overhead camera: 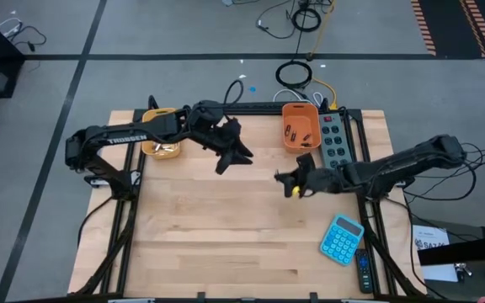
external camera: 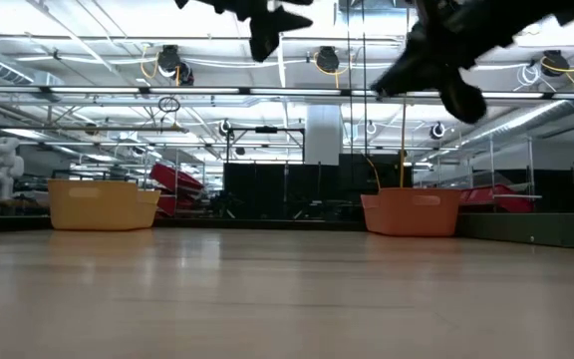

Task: Sort batteries
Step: Put the silver battery into the yellow bin

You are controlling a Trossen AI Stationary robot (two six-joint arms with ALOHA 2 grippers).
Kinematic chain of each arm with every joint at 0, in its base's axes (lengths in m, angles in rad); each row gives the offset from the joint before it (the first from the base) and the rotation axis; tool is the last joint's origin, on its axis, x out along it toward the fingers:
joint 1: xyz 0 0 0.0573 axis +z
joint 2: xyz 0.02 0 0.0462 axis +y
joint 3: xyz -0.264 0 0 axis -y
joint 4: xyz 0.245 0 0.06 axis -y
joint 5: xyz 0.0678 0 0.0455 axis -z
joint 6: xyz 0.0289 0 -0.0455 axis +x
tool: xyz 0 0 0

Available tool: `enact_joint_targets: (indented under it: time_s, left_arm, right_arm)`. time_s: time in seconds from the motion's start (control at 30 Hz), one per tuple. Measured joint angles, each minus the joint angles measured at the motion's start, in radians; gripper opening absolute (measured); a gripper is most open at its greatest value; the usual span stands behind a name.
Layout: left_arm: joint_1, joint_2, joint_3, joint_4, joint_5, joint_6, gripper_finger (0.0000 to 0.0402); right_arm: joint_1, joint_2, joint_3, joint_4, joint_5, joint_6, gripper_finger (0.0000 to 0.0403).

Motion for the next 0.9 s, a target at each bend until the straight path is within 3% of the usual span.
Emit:
enact_joint_targets:
  time_s: [0.23,0.37,0.57,0.9]
  left_arm:
    - [-0.012,0.026,0.000,0.072,-0.001,-0.144,0.0144]
    - [-0.022,0.026,0.000,0.199,-0.005,-0.219,0.0144]
    - [-0.021,0.026,0.000,0.277,-0.076,-0.274,0.0144]
    - [-0.019,0.026,0.000,0.285,-0.071,-0.301,0.0144]
  right_arm:
    - [-0.085,0.015,0.126,0.043,0.028,-0.285,0.0000]
    - [-0.091,0.047,0.156,0.175,0.020,-0.391,0.0000]
    - [-0.075,0.109,0.203,0.318,0.029,-0.479,0.0000]
    - [-0.057,0.210,0.338,0.321,0.054,-0.580,0.0000]
